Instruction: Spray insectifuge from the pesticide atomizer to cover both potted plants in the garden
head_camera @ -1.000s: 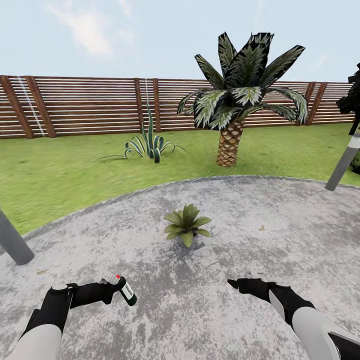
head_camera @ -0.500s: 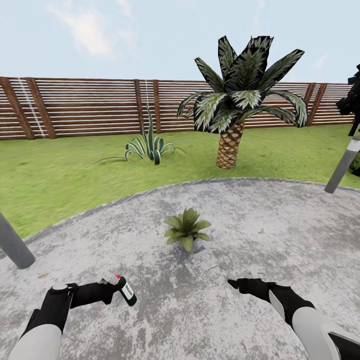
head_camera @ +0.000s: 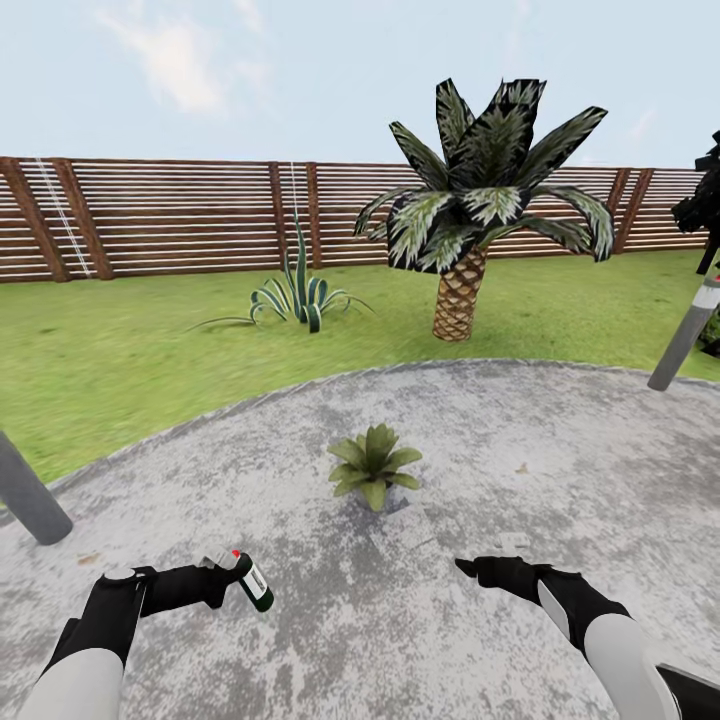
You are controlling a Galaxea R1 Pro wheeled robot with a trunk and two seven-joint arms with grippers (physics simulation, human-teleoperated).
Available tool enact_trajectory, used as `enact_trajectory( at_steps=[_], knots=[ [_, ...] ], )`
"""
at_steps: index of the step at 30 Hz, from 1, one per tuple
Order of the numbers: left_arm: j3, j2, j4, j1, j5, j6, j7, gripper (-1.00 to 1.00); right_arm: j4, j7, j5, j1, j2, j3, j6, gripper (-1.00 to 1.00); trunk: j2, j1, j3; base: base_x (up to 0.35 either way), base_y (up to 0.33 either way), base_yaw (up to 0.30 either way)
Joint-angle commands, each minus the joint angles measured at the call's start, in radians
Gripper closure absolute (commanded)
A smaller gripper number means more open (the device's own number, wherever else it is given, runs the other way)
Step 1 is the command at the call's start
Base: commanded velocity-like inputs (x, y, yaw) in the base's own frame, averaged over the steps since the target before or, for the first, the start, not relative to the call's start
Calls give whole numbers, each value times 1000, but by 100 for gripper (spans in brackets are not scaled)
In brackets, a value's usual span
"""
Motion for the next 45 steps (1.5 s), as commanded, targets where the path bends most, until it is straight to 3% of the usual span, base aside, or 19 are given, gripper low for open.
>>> enact_trajectory(
  at_steps=[1, 45],
  knots=[
    [4, -1, -1, -2, -4, 9, -5, 100, -2, 6, 7, 0, 0, -8, 7, -100, 7, -4, 2, 0, 0, 0],
    [4, -1, -1, -1, -4, 9, -5, 100, -2, 6, 7, 0, 0, -8, 7, -100, 315, -173, 194, 0, 0, 0]
  ],
)
